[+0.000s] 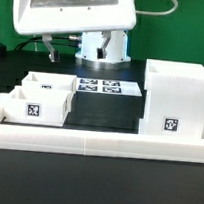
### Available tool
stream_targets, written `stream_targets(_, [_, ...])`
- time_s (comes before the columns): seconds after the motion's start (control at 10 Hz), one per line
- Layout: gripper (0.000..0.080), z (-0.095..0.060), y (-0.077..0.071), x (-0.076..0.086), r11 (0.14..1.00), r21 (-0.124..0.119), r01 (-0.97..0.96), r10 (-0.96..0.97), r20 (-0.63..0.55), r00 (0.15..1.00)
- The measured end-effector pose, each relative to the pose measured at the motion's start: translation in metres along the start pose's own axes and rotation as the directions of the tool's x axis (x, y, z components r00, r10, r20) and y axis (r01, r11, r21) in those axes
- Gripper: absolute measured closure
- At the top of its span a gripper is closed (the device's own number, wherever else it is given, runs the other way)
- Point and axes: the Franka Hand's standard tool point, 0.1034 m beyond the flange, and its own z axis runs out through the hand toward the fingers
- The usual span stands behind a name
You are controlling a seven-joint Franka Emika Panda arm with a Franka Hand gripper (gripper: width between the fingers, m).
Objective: Assemble drawer
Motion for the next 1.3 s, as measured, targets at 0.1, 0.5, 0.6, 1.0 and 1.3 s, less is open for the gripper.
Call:
stream_targets(0.1, [0.0151,0.000,0.000,0.000,1.000,0.000,0.001,-0.001,0.000,1.000])
stream_targets(0.5, [0.0151,0.002,-0.002,-0.002,0.997,0.010,-0.071,0.070,0.027,0.997])
stream_targets(0.6, [0.0151,0.005,-0.003,-0.002,0.989,0.012,-0.147,0.145,0.088,0.985])
stream_targets(1.0, [0.0151,0.034,0.009,-0.001,0.976,-0.010,-0.215,0.215,0.140,0.967])
stream_targets(1.3, [0.0151,0.040,0.012,-0.004,0.977,-0.018,-0.210,0.211,0.137,0.968])
